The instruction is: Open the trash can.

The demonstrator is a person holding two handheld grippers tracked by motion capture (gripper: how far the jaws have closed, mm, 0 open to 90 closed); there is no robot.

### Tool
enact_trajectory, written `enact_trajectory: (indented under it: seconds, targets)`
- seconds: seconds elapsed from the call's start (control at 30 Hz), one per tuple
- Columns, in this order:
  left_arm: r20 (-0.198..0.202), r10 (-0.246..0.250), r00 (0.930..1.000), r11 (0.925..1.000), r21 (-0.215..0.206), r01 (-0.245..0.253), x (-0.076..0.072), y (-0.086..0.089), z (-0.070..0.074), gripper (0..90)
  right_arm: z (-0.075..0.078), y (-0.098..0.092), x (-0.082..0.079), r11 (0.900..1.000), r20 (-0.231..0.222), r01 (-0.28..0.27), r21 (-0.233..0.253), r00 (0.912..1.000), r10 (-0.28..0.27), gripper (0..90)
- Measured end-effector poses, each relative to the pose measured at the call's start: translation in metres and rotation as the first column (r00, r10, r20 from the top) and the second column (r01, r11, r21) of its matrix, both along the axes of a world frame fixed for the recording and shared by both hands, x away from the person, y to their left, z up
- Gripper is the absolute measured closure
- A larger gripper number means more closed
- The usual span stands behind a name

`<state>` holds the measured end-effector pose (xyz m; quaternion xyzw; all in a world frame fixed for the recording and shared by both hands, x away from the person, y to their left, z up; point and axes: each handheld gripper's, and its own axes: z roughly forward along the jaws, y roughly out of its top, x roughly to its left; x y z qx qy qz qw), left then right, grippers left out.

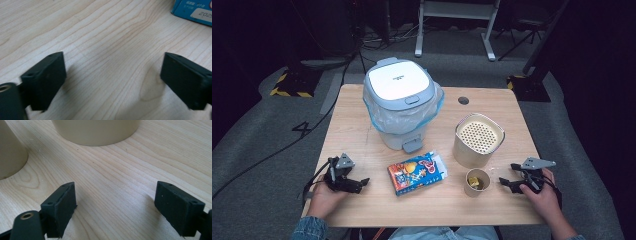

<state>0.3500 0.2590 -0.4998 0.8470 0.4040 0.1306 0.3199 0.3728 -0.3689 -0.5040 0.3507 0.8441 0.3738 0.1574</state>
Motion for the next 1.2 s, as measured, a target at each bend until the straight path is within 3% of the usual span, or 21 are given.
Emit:
enact_trajectory:
  seconds: [0.03,0.07,0.1,0.2,0.27,0.33,0.5,0.67,0.7,0.8,0.87,0.9,0.97,1.0,1.03,1.07,1.13,1.2]
  targets:
    - [0.000,0.000,1.0000,1.0000,0.000,0.000,0.000,0.000,0.000,13.6,0.000,0.000,0.000,1.000,0.000,0.000,0.000,1.0000,0.000,17.7]
    - [-0.027,0.008,0.9996,0.9999,-0.013,-0.008,0.000,0.002,0.003,13.6,0.000,0.000,0.000,1.000,0.000,0.000,-0.001,1.0000,0.000,17.7]
    - [-0.057,0.013,0.9983,0.9985,-0.052,-0.016,0.001,0.004,0.007,17.9,0.000,0.000,0.000,1.000,0.000,-0.001,-0.001,1.0000,0.001,17.7]
    - [-0.043,0.001,0.9991,0.9972,-0.075,-0.005,-0.001,0.005,0.012,21.7,0.000,0.000,0.000,1.000,0.000,0.000,-0.001,1.0000,0.000,17.7]
    - [0.005,0.001,1.0000,0.9891,-0.148,-0.001,-0.005,0.005,0.025,24.5,0.000,0.000,0.000,1.000,0.000,0.000,-0.001,1.0000,0.000,17.7]
    - [0.034,0.004,0.9994,0.9821,-0.188,0.002,-0.008,0.005,0.032,26.4,0.000,0.000,0.000,1.000,0.000,0.000,-0.001,1.0000,0.000,17.7]
    - [0.088,0.002,0.9961,0.9804,-0.196,0.016,-0.014,0.001,0.046,28.5,0.000,0.000,0.000,1.000,0.000,0.000,-0.001,1.0000,0.000,17.7]
    - [0.118,-0.003,0.9931,0.9869,-0.160,0.022,-0.018,-0.005,0.063,38.7,0.000,0.000,0.000,1.000,0.000,0.000,-0.001,1.0000,0.000,17.7]
    - [0.128,-0.028,0.9914,0.9862,-0.158,0.048,-0.019,-0.007,0.071,45.3,0.000,0.000,0.000,1.000,0.000,0.000,-0.001,1.0000,0.000,17.7]
    - [0.142,-0.027,0.9895,0.9864,-0.156,0.049,-0.020,-0.010,0.081,50.9,0.000,0.000,0.000,1.000,0.000,0.000,-0.001,1.0000,0.000,17.7]
    - [0.150,-0.025,0.9884,0.9861,-0.159,0.049,-0.020,-0.013,0.089,63.6,0.000,0.000,0.000,1.000,0.001,0.000,0.000,1.0000,0.000,17.7]
    - [0.157,-0.054,0.9861,0.9821,-0.170,0.081,-0.019,-0.015,0.098,67.6,0.000,0.000,0.000,1.000,0.000,0.000,-0.001,1.0000,0.000,17.7]
    - [0.157,-0.062,0.9857,0.9795,-0.180,0.090,-0.020,-0.017,0.102,69.8,0.000,0.000,0.000,1.000,0.001,0.000,-0.001,1.0000,0.000,17.7]
    - [0.169,-0.102,0.9804,0.9724,-0.191,0.134,-0.019,-0.021,0.111,74.6,0.000,0.000,0.000,1.000,0.001,0.000,-0.001,1.0000,0.000,17.7]
    - [0.169,-0.102,0.9804,0.9724,-0.191,0.134,-0.019,-0.021,0.111,77.4,0.000,0.000,0.000,1.000,0.001,0.000,-0.001,1.0000,0.000,17.7]
    - [0.191,-0.133,0.9725,0.9672,-0.189,0.170,-0.018,-0.026,0.119,81.5,0.000,0.000,0.000,1.000,0.001,0.001,0.000,1.0000,-0.001,17.7]
    - [0.197,-0.146,0.9695,0.9654,-0.186,0.183,-0.018,-0.029,0.123,87.3,0.000,0.000,0.000,1.000,0.001,0.001,0.000,1.0000,-0.001,17.7]
    - [0.214,-0.174,0.9613,0.9601,-0.180,0.214,-0.016,-0.034,0.131,89.3,0.000,0.000,0.000,1.000,0.001,0.001,0.000,1.0000,-0.001,17.7]
